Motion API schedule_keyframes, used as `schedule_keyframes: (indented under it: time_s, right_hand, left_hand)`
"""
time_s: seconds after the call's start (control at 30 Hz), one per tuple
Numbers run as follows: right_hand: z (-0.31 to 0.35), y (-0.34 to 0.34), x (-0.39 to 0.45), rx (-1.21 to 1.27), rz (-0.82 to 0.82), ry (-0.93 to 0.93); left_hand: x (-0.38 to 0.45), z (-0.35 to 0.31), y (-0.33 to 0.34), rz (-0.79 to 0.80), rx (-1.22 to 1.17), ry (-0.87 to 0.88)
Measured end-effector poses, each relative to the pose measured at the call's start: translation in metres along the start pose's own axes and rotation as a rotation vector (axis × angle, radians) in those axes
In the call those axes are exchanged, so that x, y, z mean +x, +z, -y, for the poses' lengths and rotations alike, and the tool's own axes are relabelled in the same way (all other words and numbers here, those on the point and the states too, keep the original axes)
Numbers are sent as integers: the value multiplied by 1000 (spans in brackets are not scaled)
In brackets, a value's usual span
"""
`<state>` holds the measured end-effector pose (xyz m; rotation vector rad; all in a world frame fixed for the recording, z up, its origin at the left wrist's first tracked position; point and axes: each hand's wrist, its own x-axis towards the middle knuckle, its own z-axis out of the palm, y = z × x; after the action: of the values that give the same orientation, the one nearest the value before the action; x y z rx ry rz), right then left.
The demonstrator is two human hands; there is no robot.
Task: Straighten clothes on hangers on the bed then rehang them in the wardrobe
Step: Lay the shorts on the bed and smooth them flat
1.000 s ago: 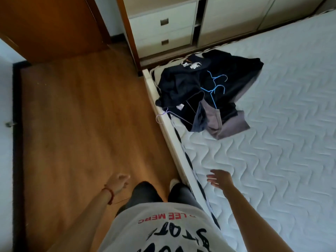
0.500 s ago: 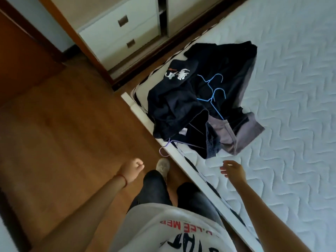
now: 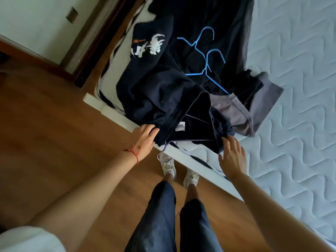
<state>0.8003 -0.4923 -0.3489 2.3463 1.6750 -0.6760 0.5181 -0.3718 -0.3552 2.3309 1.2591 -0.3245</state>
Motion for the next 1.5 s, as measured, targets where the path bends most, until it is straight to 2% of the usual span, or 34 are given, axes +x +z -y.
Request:
schedule_keyframes:
  time_s: [0.13, 0.23, 0.3, 0.4, 0.53, 0.73, 0.97, 1.07, 1.23, 1.37, 1.5]
  right_hand:
    - [-3, 34, 20, -80, -108, -37]
    - [1, 44, 34, -92, -199, -36]
    - [4, 47, 40, -92, -227, -55]
    - [5, 40, 46, -108, -258, -70]
    - [1, 21, 50, -64, -240, -130]
    - [-4, -26, 26, -47, -281, -177]
    - [5, -100, 2, 92, -441, -201]
    - [11, -140, -3, 237, -443, -202]
    - [18, -214, -17, 576, -438, -168]
    - [16, -270, -35, 736, -430, -194]
    - [16, -319, -65, 828, -437, -275]
  left_hand:
    - [22, 14, 24, 53, 343, 141]
    - [31, 16, 34, -99, 468, 230]
    - [36, 13, 34, -166, 474, 249]
    - [41, 6, 25, -63, 435, 217]
    - [43, 2, 7, 40, 396, 268]
    - [30, -8, -42, 30, 233, 219]
    - [5, -32, -119, -280, -96, 113]
    - [-11, -47, -161, -427, -253, 24]
    - [-30, -79, -235, -673, -389, -7]
    - [-42, -108, -290, -859, -501, -34]
    - [-48, -123, -332, -928, -574, -41]
